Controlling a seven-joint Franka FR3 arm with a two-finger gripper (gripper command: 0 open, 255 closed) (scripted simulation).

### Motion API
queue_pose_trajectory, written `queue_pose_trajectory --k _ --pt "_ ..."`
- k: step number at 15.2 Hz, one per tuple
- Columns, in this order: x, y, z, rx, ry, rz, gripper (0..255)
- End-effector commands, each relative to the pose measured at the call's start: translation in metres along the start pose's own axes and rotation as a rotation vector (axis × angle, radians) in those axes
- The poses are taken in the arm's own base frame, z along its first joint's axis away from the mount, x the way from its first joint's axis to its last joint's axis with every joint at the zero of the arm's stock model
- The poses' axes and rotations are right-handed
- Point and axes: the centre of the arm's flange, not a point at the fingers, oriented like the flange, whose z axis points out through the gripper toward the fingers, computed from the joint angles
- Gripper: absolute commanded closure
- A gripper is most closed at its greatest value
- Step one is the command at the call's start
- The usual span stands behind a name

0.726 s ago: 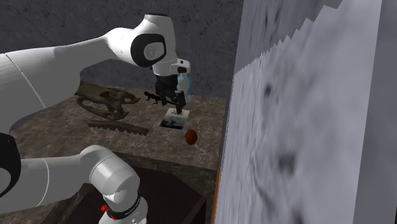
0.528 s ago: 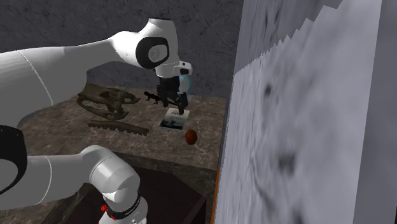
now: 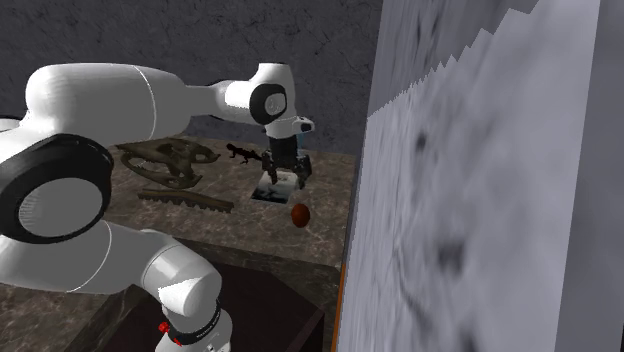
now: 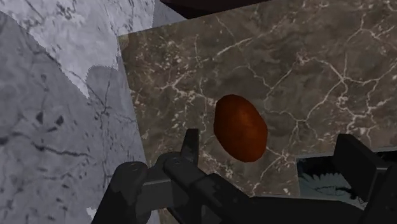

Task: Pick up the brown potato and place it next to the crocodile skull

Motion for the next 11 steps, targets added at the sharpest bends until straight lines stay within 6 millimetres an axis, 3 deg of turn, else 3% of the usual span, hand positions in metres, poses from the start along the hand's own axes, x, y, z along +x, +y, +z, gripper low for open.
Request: queue_pose_trajectory --k 1,7,11 --pt "0.020 -0.005 0.024 -0.025 -0.026 -0.076 0" --pt "0.073 -0.024 0.092 -0.099 -0.102 -0.293 0" --pt "0.076 -0.025 0.114 -0.106 -0.109 -0.313 0"
